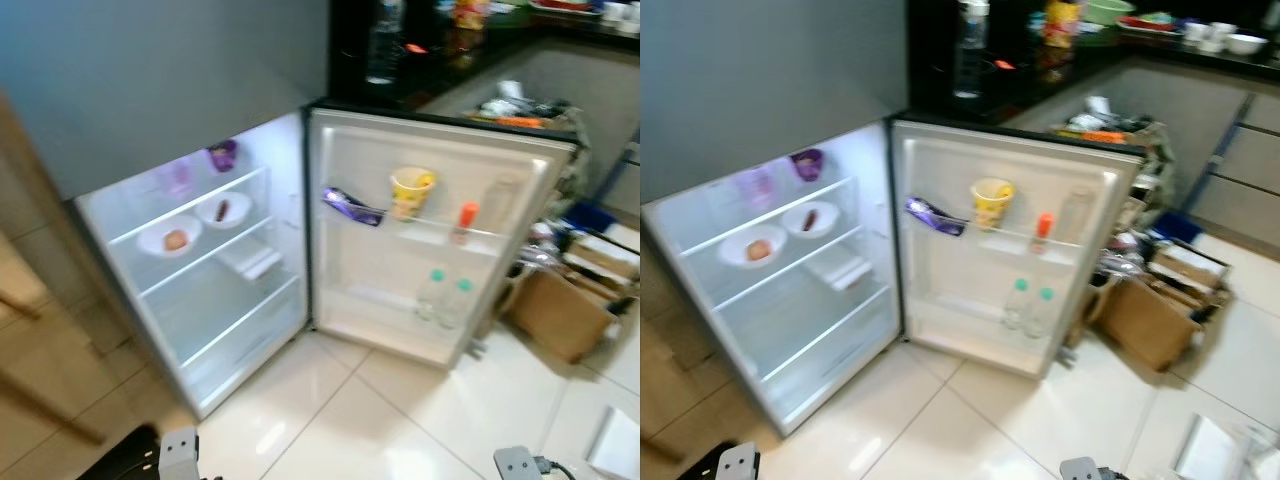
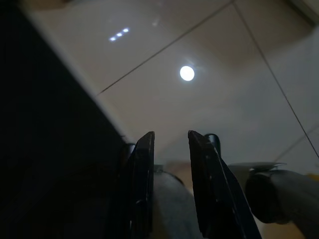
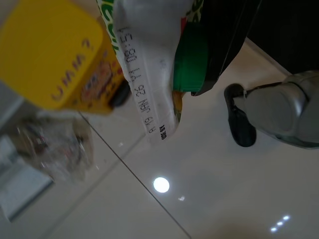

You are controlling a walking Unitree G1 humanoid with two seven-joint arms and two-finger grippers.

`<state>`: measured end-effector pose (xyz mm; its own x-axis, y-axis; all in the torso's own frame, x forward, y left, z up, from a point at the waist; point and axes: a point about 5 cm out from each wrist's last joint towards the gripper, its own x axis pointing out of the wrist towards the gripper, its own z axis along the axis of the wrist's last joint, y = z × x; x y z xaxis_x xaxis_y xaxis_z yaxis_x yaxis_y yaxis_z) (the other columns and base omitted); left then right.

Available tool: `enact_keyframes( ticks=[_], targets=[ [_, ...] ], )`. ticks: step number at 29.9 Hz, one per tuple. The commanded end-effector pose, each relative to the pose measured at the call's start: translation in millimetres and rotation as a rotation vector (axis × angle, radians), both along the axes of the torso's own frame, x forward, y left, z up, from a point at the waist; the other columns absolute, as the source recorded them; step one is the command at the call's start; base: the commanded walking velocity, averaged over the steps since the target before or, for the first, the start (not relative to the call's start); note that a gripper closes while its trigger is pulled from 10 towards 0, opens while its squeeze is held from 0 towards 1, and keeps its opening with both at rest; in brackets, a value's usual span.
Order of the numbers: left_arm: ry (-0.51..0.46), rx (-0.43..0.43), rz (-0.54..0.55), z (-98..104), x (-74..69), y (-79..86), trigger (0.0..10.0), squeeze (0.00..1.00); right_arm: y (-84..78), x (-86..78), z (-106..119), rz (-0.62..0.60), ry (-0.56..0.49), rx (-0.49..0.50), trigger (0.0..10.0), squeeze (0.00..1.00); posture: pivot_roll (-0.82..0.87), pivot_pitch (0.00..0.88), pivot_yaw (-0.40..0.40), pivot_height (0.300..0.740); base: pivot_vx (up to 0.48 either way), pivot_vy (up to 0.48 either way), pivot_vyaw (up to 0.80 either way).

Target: Restocking fridge

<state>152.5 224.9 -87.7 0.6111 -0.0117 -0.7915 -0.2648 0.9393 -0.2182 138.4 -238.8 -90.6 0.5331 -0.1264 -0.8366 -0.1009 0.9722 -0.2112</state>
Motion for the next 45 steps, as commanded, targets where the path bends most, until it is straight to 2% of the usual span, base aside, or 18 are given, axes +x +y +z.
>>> enact_keyframes(
  ticks=[1,7,12,20,21,24,29,33,40,45],
  targets=[
    [0.009,-0.008,0.017,-1,-4.0,3.8,10.0,0.0,3.1,-2.7,-2,0.011,0.018,0.012,10.0,0.0,-0.04,0.0,-0.024,0.74,0.0,0.0,0.0],
    [0.007,-0.023,0.02,-2,-3.6,-1.1,10.0,0.0,1.5,-3.5,-2,0.017,0.025,0.011,10.0,0.0,-0.05,0.0,-0.017,0.74,0.0,0.0,0.0],
    [0.012,-0.044,0.001,-3,-3.4,-7.1,10.0,0.0,-3.7,-2.3,0,0.001,0.016,0.006,10.0,0.0,-0.05,0.0,-0.015,0.74,0.0,0.0,-0.8],
    [0.019,-0.055,-0.047,-3,-1.2,-14.5,10.0,0.0,-1.7,2.0,1,-0.004,0.003,0.007,10.0,0.0,-0.07,0.0,-0.004,0.74,0.0,0.0,-0.8],
    [0.013,-0.054,-0.06,-2,2.4,-15.3,10.0,0.0,-0.7,4.8,2,-0.004,-0.002,0.011,10.0,0.0,-0.06,0.0,-0.011,0.74,0.0,0.0,-0.8],
    [-0.009,-0.056,-0.06,2,11.1,-11.7,10.0,0.0,1.5,11.8,3,0.009,-0.008,0.014,10.0,0.0,-0.06,0.0,0.009,0.74,0.0,0.0,-0.8],
    [0.014,-0.026,-0.055,3,9.0,-2.0,10.0,0.0,-2.9,19.8,8,-0.011,-0.022,0.009,10.0,0.0,-0.07,0.0,0.025,0.74,0.0,0.0,-0.8],
    [-0.012,-0.024,-0.052,6,16.5,-2.3,10.0,0.0,-3.3,27.3,11,-0.013,-0.052,0.012,10.0,0.0,-0.06,0.0,0.031,0.74,0.0,0.0,-0.8],
    [-0.005,-0.029,-0.096,3,13.0,-13.0,10.0,0.0,2.2,15.1,5,-0.014,-0.032,0.045,10.0,0.0,-0.07,0.0,0.027,0.74,0.0,0.0,-0.23],
    [0.045,-0.023,-0.162,-3,3.6,-21.8,10.0,0.0,6.8,1.7,-1,-0.014,0.016,0.081,10.0,0.0,-0.09,0.0,0.026,0.74,0.0,0.0,0.79]
  ],
)
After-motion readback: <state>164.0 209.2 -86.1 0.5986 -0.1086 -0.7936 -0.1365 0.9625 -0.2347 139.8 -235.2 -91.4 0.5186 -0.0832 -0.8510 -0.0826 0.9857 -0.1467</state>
